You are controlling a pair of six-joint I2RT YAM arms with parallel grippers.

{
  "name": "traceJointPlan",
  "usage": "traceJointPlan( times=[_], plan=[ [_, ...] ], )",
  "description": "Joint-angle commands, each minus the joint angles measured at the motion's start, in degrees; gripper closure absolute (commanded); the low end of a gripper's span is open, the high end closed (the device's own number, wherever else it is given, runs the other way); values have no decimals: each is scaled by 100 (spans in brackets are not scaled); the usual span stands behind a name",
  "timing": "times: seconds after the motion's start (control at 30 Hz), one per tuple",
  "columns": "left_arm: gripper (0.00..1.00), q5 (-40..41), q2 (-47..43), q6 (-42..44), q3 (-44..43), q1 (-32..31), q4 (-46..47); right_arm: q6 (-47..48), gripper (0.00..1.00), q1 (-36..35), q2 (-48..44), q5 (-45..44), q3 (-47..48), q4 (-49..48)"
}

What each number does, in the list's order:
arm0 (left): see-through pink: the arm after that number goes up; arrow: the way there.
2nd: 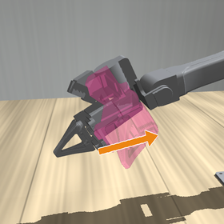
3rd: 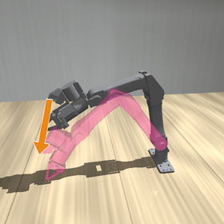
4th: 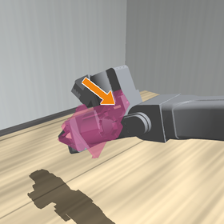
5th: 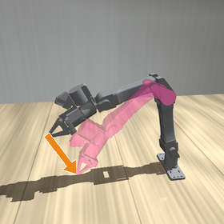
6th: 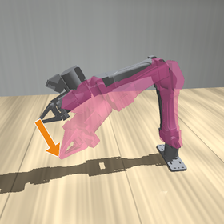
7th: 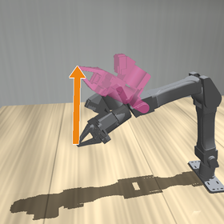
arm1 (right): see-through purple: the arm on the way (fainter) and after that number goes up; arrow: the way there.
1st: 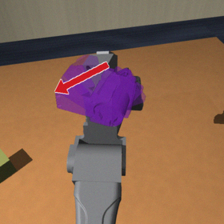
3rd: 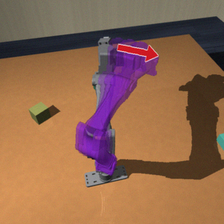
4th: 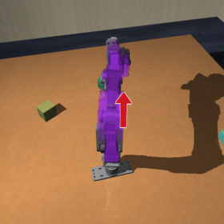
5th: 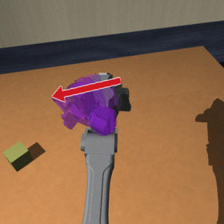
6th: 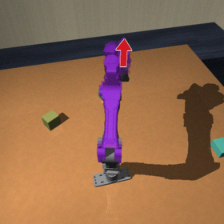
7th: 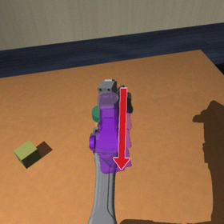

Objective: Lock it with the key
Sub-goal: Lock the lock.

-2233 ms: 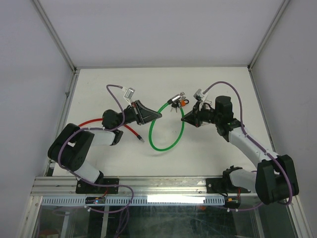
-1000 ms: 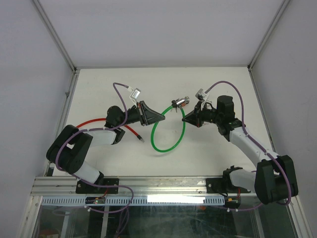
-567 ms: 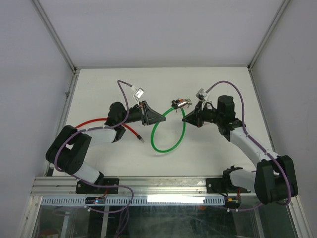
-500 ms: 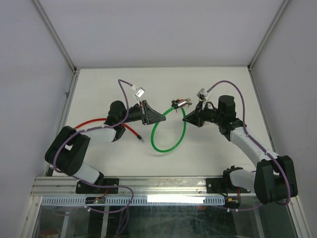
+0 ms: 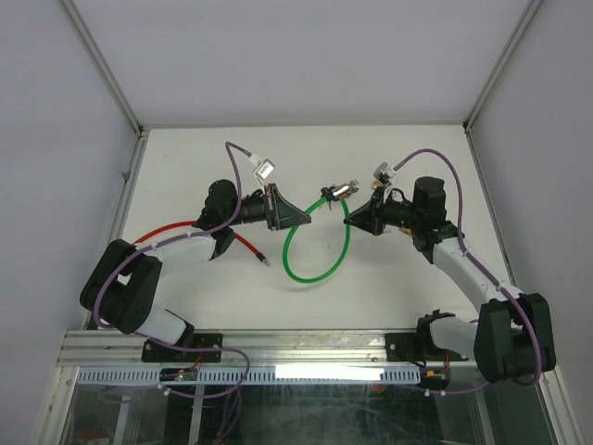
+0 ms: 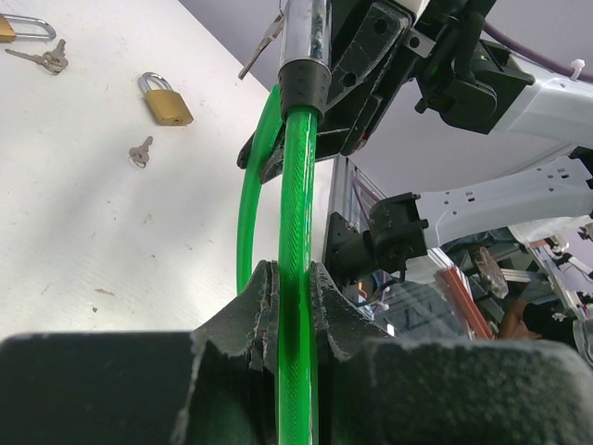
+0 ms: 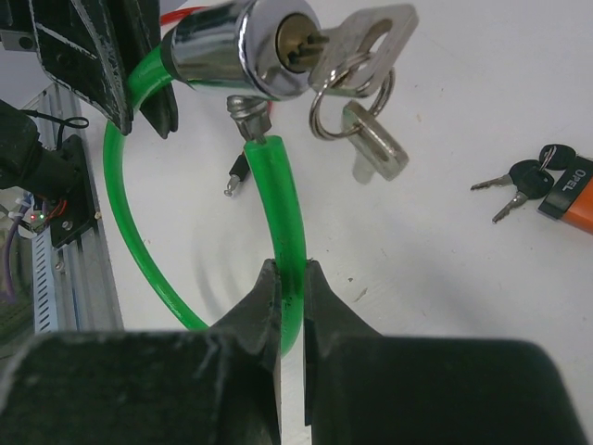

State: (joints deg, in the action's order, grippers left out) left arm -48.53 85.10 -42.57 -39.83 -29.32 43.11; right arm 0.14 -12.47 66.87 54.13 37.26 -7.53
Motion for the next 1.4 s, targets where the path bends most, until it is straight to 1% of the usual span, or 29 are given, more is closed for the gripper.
traceJointPlan(
  times=[0.0,0.17,0.3,0.6,0.8,0.93,1.07,1.17,1.27,1.37],
  plan=[
    [100,40,-101,292,-156,-47,-343,-289,100,-27,-313,703,117,-813],
    [100,64,-156,293,-196,-43,-382,-253,100,-26,-296,707,98,-814],
    [84,311,-369,305,-113,-39,-334,-234,100,-19,-280,704,98,-808],
    [63,663,-914,440,60,-37,-322,-207,100,-19,-263,736,86,-810],
    [44,890,-1221,580,226,-34,-172,-216,100,-19,-283,779,82,-830],
    [32,1289,-1654,895,634,-38,202,-238,100,-19,-291,808,80,-853],
    [30,1720,-2135,1238,1289,-27,1026,-291,100,-15,-308,871,80,-906],
    [29,1880,-2327,1413,1685,-36,1723,-383,100,-10,-313,942,65,-998],
    [30,1801,-2178,1522,1803,-36,1981,-574,100,-2,-328,1056,39,-1167],
    [31,1448,-1725,1453,1768,-39,2537,-849,100,-7,-349,1238,-34,-1507]
  ],
)
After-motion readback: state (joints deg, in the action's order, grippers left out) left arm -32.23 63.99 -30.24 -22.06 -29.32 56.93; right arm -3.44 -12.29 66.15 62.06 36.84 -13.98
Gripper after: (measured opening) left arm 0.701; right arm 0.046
